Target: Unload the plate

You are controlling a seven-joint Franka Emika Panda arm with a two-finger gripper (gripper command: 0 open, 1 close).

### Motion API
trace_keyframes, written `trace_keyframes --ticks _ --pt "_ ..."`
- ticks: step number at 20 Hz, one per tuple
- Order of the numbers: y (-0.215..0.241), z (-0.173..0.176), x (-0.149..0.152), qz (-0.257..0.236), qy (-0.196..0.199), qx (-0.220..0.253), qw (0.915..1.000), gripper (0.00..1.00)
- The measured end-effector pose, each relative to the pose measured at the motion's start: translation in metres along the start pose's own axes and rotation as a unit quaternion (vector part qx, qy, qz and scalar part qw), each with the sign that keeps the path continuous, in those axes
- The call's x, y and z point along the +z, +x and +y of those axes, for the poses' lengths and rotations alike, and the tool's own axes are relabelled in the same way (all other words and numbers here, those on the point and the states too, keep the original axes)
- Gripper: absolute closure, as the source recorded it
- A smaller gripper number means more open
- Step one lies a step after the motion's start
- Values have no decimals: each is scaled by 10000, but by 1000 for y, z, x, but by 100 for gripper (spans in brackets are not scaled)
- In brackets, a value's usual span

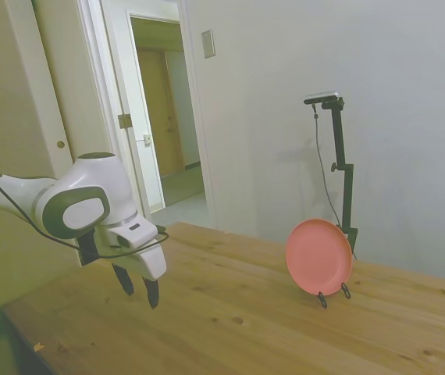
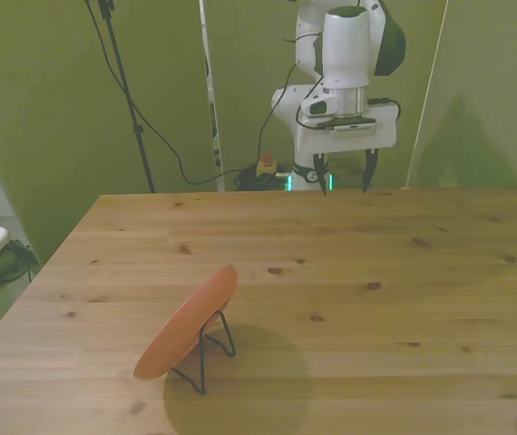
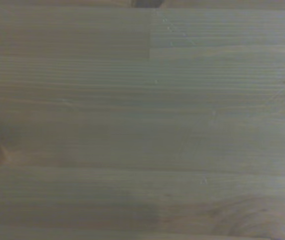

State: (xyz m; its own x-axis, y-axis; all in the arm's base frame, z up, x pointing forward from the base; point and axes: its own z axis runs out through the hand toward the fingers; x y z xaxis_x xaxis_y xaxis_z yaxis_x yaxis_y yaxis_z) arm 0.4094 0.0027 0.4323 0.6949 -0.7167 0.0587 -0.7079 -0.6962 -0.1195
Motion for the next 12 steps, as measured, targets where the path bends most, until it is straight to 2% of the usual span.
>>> trace_keyframes --ticks 2,4,7,12 --pt "2 1 1 -3 6 27 10000 0" --pt "18 9 -5 175 134 280 9994 0" --pt "62 23 -26 451 378 700 9958 0" --pt "138 16 -60 972 806 1138 9855 0"
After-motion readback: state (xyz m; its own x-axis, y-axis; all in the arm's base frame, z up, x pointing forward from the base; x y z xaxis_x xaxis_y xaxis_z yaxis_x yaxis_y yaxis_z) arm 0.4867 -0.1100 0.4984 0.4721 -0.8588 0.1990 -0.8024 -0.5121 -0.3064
